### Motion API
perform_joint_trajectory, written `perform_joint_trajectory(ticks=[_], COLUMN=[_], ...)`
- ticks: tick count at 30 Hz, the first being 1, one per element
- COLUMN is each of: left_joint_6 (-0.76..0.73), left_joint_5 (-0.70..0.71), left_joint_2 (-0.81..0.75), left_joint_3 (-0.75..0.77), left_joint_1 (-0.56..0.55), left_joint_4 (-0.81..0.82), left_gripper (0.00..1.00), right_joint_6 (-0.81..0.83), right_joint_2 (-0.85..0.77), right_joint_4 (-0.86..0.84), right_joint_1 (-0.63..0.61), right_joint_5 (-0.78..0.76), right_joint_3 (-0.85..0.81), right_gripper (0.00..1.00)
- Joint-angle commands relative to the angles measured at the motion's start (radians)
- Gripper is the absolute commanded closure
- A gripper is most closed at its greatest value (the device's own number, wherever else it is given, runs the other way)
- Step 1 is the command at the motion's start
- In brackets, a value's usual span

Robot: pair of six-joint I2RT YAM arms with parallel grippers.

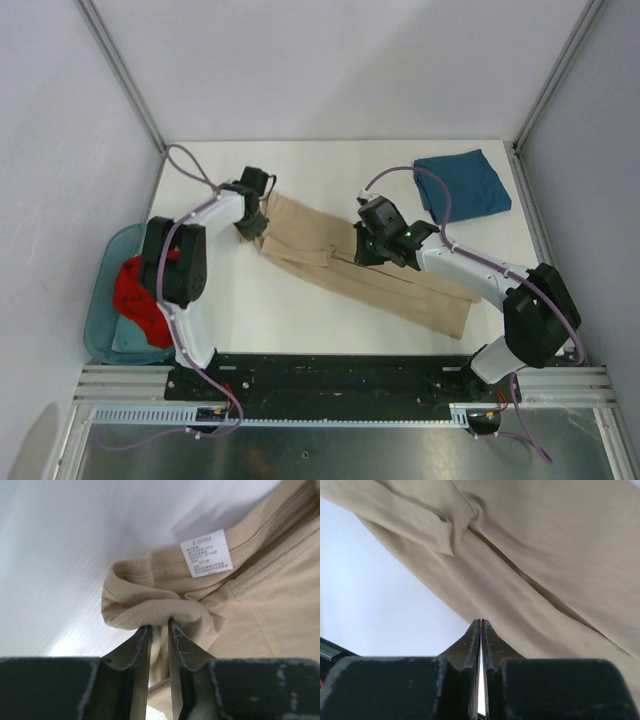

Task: Fold and stack the t-shirts
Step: Rotate the tshirt 90 degrees

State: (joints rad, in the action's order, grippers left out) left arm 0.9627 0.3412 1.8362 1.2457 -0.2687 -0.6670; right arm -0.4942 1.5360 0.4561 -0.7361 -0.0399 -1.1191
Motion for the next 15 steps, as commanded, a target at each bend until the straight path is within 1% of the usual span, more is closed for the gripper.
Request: perform_joint_trajectory(ticks=[1,4,7,10,15], left_joint_6=[-0.230,-0.340,-0.400,-0.410,-0.393], left_joint_5=[-0.050,-0.129,-0.206,-0.279,-0.387], left_joint_2=[0.171,0.328,0.476,0.614,0.774], left_joint_3=[0.272,0.484,0.694,0.894,1.179], left_joint_1=[0.062,0.087,0.107,0.128,0.163], left_joint_4=[0.027,0.024,0.004,-0.024,-0.030], left_gripper=[0.76,0.76,0.76,0.76,0.69], right_joint_6=[0.027,0.033,0.043,0.052,0.066], right_joint_2=[-0.054,-0.057,-0.060,-0.062,-0.075], right_joint_4=[0.004,0.003,0.005,0.013,0.036], right_joint_1=[0.058,0.102,0.139,0.165,0.192], right_joint_5=[0.008,0.015,0.018,0.020,0.017], right_joint_3=[0.026,0.044,0.056,0.061,0.075], right_gripper=[0.93,0.94,0.94,0.94,0.94])
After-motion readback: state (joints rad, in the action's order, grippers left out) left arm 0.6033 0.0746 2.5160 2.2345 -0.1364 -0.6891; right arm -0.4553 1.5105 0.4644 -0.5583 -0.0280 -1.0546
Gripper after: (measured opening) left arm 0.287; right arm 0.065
